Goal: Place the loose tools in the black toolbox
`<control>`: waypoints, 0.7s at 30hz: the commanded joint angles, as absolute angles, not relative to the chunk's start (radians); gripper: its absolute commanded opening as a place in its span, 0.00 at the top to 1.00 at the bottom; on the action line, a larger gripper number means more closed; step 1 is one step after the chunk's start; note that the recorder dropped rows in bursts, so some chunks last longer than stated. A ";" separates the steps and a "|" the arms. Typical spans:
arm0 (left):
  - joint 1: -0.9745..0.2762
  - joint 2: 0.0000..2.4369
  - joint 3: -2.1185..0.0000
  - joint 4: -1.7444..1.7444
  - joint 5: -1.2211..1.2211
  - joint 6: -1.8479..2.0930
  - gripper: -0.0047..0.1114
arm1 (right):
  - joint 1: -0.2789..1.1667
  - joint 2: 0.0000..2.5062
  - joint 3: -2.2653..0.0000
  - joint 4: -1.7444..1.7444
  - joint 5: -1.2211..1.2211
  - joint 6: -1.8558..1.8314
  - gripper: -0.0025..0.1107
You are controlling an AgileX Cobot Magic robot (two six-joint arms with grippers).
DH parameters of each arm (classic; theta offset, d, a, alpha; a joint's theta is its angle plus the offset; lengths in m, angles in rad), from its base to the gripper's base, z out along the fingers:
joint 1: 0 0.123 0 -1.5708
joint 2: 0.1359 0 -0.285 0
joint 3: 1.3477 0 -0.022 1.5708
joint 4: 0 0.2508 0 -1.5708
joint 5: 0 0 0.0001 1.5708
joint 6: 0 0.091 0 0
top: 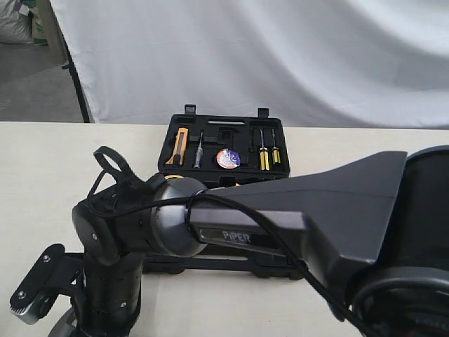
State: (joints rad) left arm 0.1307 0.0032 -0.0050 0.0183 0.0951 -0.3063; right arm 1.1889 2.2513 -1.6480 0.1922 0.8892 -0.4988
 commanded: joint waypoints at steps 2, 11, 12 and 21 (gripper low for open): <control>0.156 0.000 -0.008 0.023 0.088 -0.311 0.95 | 1.193 2.259 -1.641 0.191 0.950 -0.514 0.98; 0.156 0.000 -0.008 0.023 0.088 -0.311 0.95 | 1.189 2.213 -1.641 0.170 1.006 -0.548 0.98; 0.156 0.000 -0.008 0.023 0.088 -0.311 0.95 | 1.189 2.200 -1.641 0.166 1.012 -0.548 0.98; 0.156 0.000 -0.008 0.023 0.088 -0.311 0.95 | 1.189 2.084 -1.641 0.131 1.037 -0.549 0.98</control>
State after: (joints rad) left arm 0.1307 0.0032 -0.0050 0.0183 0.0951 -0.3063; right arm 1.1889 2.1206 -1.6387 0.1385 1.0296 -0.5395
